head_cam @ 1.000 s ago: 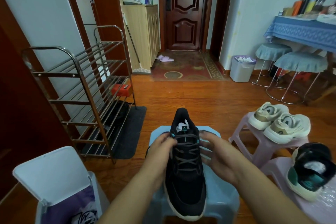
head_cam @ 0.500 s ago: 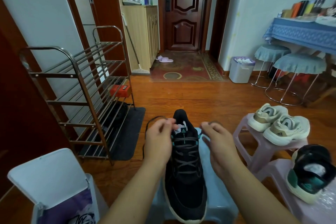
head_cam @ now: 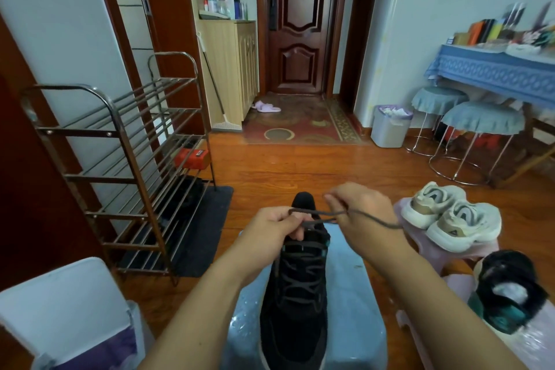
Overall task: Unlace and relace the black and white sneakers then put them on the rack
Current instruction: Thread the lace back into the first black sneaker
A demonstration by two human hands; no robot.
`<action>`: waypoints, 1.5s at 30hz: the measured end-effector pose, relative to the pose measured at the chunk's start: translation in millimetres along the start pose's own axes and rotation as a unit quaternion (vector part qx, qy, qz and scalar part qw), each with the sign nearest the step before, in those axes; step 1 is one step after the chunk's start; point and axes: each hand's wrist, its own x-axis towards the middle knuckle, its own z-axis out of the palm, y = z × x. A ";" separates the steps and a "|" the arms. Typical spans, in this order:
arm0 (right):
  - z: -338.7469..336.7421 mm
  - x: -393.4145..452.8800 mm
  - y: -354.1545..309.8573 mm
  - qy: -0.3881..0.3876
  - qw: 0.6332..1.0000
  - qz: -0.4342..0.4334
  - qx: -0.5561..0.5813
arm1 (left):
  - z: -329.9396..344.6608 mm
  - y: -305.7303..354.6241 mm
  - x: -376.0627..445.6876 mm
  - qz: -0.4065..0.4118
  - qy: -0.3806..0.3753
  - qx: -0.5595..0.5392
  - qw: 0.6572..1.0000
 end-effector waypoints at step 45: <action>29.3 -56.9 -3.9 0.031 0.604 0.393 0.693 | 34.8 -8.9 -17.3 -0.019 0.229 -0.207 0.951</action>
